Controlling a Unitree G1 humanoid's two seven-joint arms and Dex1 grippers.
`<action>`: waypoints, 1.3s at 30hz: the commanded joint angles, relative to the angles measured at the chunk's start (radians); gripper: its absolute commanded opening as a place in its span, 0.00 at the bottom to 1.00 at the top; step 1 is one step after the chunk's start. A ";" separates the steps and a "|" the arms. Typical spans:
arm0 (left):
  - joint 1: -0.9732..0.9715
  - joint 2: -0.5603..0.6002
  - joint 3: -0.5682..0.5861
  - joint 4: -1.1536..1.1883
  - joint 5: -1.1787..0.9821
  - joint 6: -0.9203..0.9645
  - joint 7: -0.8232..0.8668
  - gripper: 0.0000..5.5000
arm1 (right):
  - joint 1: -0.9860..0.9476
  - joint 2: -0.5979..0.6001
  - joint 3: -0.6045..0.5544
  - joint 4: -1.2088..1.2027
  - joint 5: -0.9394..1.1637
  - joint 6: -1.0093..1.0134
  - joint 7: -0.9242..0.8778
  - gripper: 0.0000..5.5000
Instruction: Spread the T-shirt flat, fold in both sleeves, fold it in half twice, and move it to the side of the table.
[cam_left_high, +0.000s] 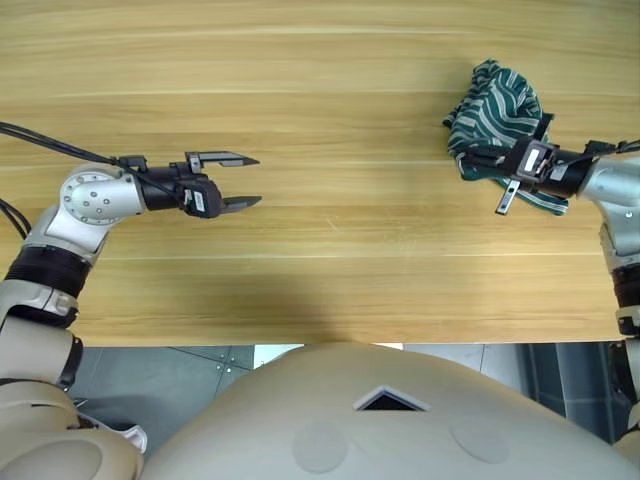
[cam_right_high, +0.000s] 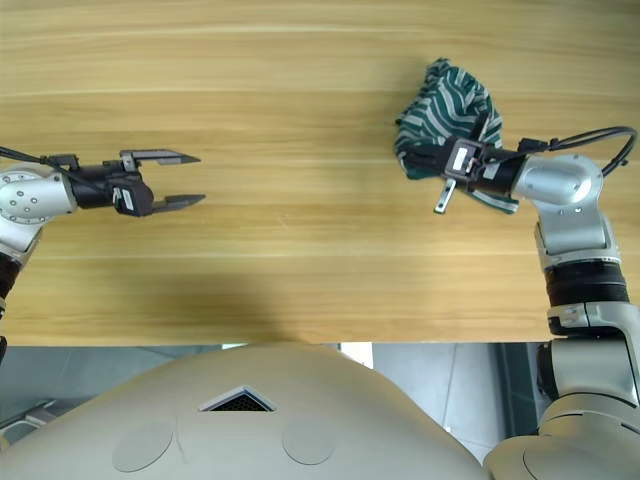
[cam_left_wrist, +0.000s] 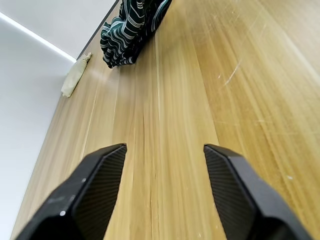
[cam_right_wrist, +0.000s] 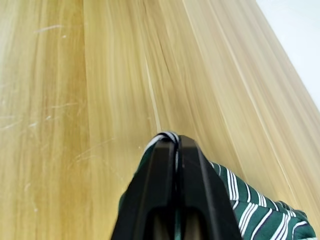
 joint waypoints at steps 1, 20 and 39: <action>0.018 -0.049 0.060 -0.091 -0.022 0.052 -0.012 0.63 | -0.113 0.088 -0.060 -0.053 -0.004 0.049 -0.107 0.00; 0.068 -0.296 0.120 -0.156 0.053 0.110 -0.004 0.98 | -0.615 0.331 -0.036 0.325 -0.374 0.109 -0.594 0.00; -0.245 -0.511 0.287 0.311 0.056 0.388 0.025 0.98 | -0.275 0.135 -0.031 -0.230 -0.192 0.092 -0.183 0.00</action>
